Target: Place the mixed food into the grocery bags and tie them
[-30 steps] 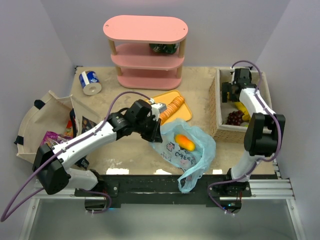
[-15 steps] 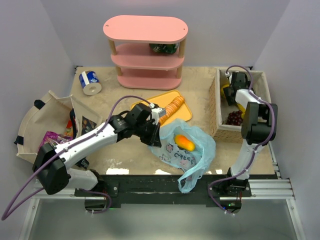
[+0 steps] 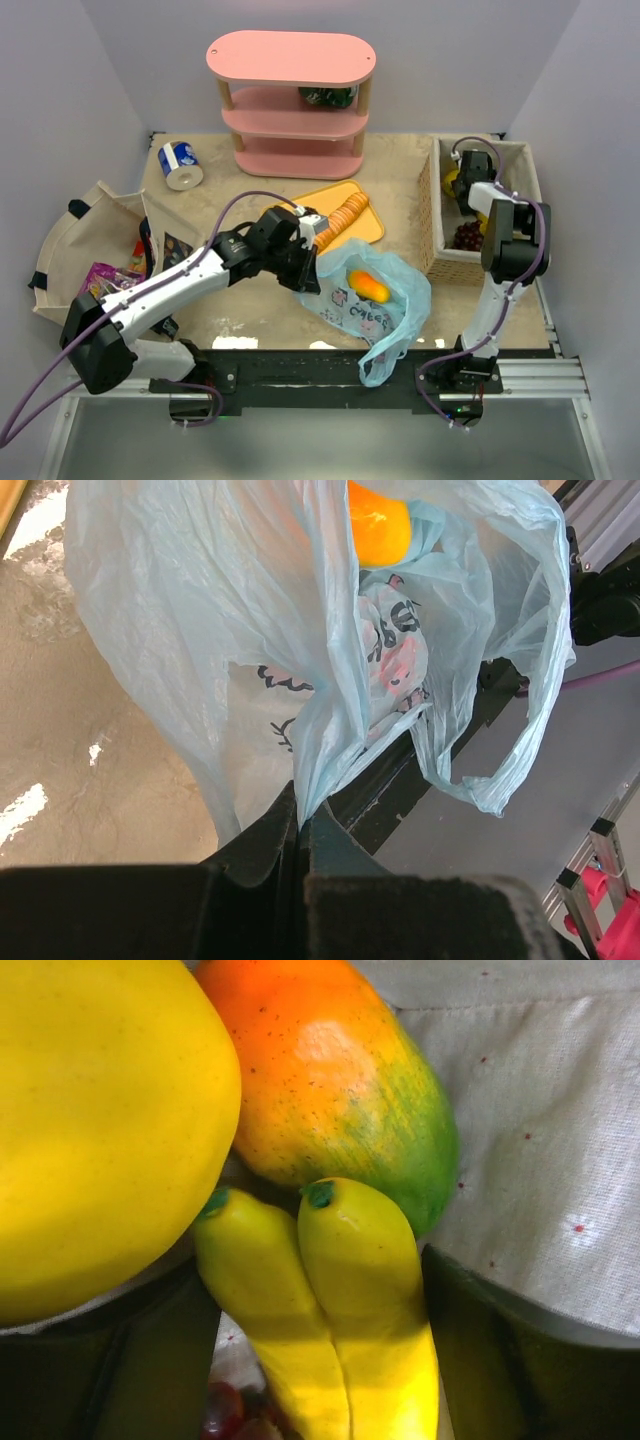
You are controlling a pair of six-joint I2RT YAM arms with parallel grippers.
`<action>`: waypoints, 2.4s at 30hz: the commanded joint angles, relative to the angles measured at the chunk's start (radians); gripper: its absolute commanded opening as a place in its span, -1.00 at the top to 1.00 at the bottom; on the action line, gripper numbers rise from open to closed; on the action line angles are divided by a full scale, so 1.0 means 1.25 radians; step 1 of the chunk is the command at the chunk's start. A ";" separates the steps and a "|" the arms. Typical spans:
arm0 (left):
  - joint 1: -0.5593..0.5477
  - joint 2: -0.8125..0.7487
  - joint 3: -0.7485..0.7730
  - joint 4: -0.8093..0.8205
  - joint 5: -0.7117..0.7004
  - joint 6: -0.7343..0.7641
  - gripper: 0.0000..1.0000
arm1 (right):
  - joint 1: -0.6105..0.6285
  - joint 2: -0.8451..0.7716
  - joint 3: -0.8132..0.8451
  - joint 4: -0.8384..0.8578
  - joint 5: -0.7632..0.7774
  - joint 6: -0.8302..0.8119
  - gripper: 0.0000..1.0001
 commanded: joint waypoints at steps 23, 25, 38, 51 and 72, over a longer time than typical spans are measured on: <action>0.014 0.040 0.127 -0.014 -0.015 -0.021 1.00 | 0.439 -0.596 0.078 -0.250 -0.580 0.483 0.71; 0.018 0.048 0.136 -0.024 -0.017 -0.019 1.00 | 0.508 -0.633 -0.009 -0.198 -0.639 0.566 0.74; 0.038 0.059 0.163 -0.007 0.000 -0.077 1.00 | 0.692 -0.849 -0.369 -0.113 -0.705 0.635 0.84; 0.038 -0.004 0.150 0.018 0.054 -0.126 1.00 | 0.822 -0.763 -0.403 -0.096 -0.230 0.513 0.90; 0.074 -0.088 0.189 -0.009 0.092 -0.170 1.00 | 0.831 -0.604 -0.411 -0.168 -0.040 0.548 -0.23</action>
